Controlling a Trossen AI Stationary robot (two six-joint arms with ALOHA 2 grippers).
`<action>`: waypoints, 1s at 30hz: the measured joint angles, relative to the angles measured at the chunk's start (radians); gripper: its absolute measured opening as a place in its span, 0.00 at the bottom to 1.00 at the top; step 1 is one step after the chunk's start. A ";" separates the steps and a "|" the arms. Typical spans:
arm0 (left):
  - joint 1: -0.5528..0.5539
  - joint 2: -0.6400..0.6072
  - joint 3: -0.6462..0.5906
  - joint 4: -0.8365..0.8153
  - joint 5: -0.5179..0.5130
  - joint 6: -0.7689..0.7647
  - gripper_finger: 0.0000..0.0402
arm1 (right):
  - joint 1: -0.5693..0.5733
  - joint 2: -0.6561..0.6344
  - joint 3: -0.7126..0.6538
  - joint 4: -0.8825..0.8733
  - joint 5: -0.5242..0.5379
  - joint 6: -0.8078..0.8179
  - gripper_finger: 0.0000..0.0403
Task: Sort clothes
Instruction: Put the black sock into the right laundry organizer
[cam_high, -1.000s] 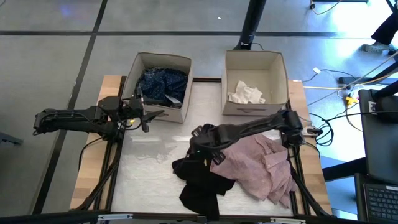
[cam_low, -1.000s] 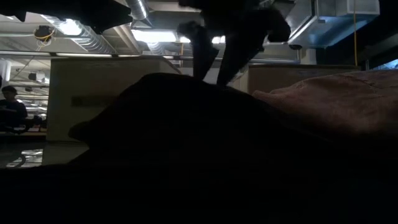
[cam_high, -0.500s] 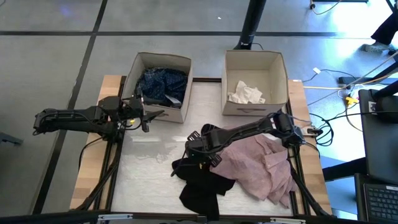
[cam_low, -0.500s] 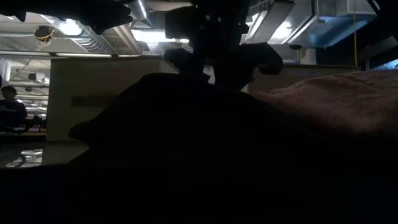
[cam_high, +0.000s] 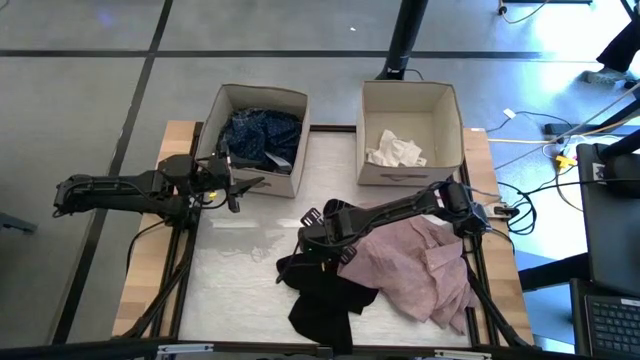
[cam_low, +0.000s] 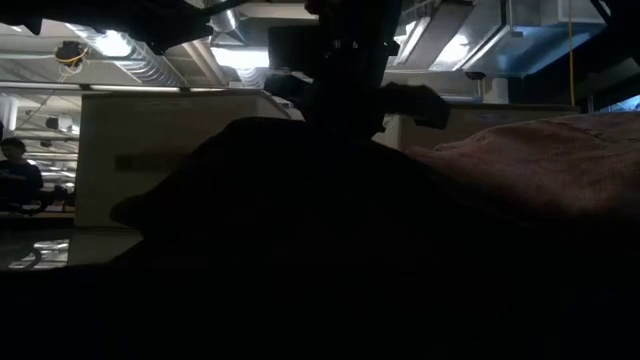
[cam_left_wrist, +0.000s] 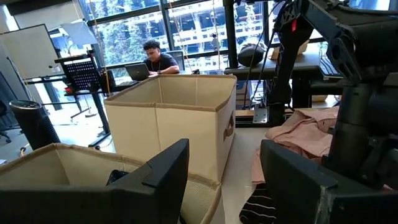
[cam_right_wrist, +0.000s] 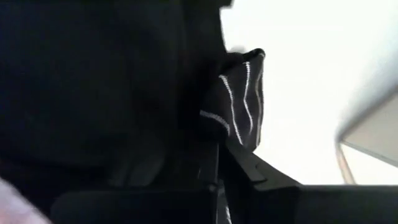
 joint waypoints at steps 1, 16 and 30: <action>0.000 0.000 0.000 0.000 0.000 0.000 0.47 | 0.000 -0.003 0.000 -0.004 0.018 -0.001 0.04; 0.000 0.002 0.000 0.000 0.000 0.001 0.47 | 0.001 -0.159 0.079 -0.108 0.256 0.003 0.05; 0.000 0.002 0.000 0.000 0.000 0.000 0.47 | -0.021 -0.288 0.273 -0.162 0.659 -0.110 0.05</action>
